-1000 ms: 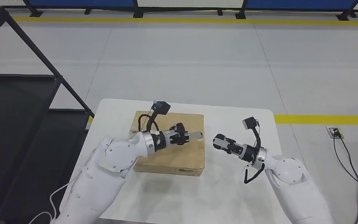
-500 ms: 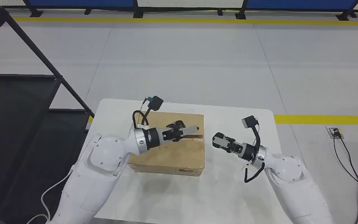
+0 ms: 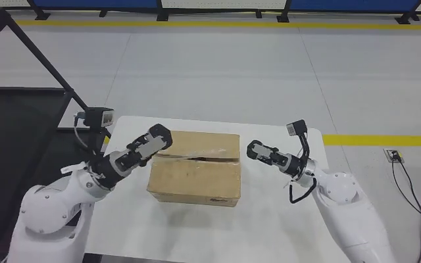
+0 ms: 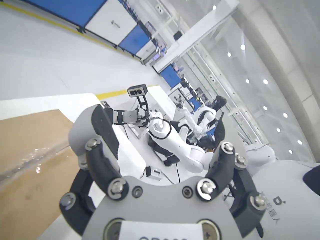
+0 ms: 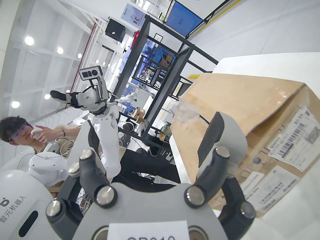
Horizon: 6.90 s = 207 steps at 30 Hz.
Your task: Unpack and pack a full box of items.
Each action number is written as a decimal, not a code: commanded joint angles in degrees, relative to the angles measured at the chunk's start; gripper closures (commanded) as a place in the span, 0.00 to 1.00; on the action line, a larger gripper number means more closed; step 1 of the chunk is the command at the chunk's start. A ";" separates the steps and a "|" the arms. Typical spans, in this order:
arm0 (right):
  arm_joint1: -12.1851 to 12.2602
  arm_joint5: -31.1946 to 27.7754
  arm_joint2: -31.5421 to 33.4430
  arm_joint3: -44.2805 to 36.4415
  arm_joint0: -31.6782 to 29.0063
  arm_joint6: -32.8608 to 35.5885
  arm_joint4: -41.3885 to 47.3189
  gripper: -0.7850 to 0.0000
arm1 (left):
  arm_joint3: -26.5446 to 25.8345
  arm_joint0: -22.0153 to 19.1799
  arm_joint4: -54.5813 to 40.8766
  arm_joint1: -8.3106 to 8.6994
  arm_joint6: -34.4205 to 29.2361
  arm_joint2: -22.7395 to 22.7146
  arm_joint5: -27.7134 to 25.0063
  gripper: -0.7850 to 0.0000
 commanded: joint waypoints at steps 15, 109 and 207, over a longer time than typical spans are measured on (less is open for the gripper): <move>-2.05 12.95 -8.35 3.37 10.40 2.11 2.59 0.00 | 10.90 18.81 2.35 0.85 7.12 -19.76 -6.76 0.00; -26.47 24.00 -39.03 42.96 33.27 -8.98 3.57 0.05 | 18.20 22.98 -2.44 3.11 8.97 -16.19 -12.03 0.00; -18.37 37.45 -12.88 14.53 13.13 -3.21 -17.16 0.00 | 20.69 18.56 -3.20 5.31 0.66 -8.99 -12.54 0.00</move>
